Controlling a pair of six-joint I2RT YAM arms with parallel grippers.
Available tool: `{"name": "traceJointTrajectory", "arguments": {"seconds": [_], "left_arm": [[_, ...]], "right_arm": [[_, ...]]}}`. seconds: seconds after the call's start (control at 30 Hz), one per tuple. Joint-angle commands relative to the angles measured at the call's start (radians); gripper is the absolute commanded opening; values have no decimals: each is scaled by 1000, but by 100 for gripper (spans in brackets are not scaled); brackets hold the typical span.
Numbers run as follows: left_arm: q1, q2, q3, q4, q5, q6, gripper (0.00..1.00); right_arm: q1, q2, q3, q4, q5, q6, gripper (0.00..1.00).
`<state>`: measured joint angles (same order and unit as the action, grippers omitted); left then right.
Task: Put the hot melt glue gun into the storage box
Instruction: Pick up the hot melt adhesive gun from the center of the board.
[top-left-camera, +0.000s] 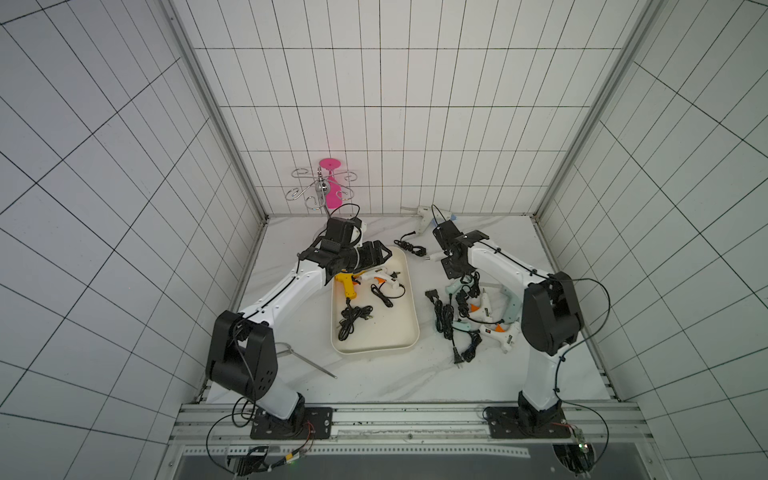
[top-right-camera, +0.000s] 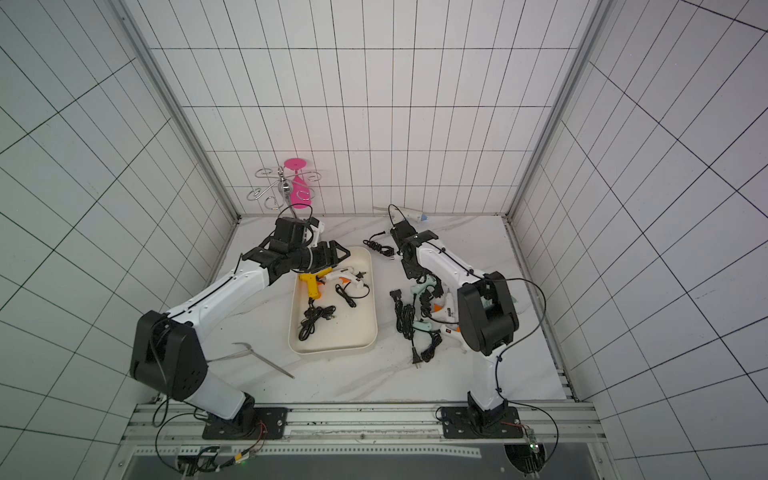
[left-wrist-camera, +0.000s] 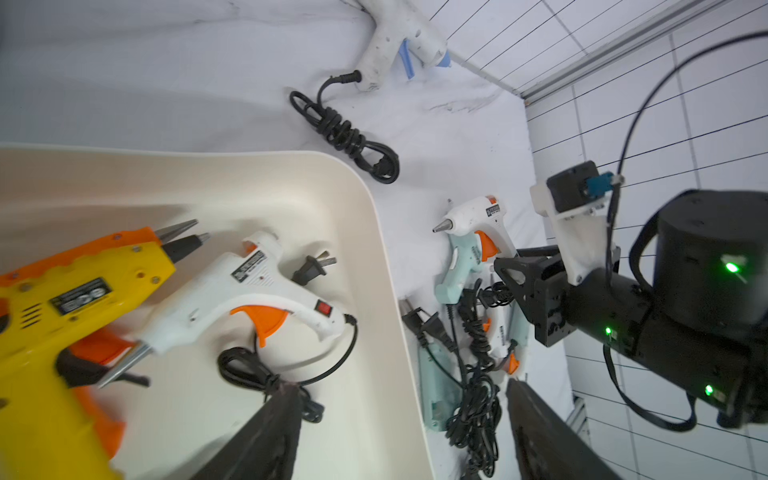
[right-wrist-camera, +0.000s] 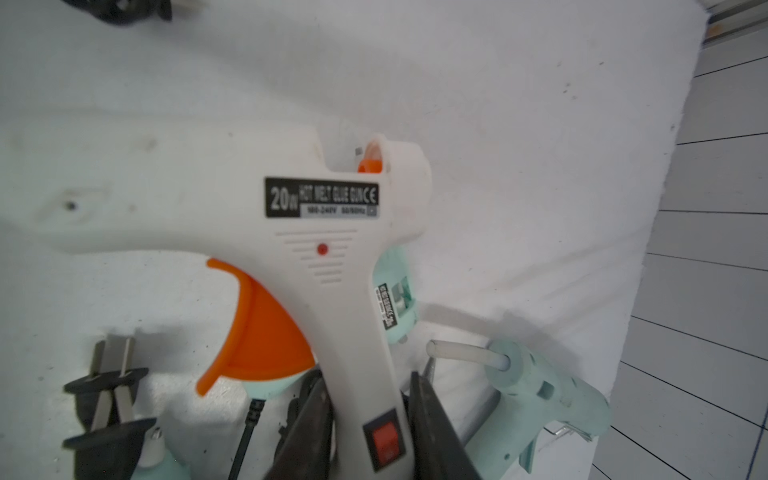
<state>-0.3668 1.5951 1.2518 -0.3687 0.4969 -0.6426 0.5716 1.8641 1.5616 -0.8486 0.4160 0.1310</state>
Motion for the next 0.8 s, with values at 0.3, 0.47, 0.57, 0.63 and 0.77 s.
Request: {"name": "traceJointTrajectory", "arguments": {"seconds": [0.3,0.47,0.57,0.63,0.77], "left_arm": [[-212,193,116,594,156,-461,84],[-254,256,138,652,87,-465,85],[-254,309,154,692,106,-492,82],[-256,330,154,709,92,-502,78],[-254,339,140,729,51,-486,75]], "right_arm": [[44,-338,-155,137,49,52,12],[62,-375,-138,121,3,53,12],[73,-389,-138,121,-22,48,12],[78,-393,-137,121,-24,49,12],[92,-404,-138,89,-34,58,11]]}}
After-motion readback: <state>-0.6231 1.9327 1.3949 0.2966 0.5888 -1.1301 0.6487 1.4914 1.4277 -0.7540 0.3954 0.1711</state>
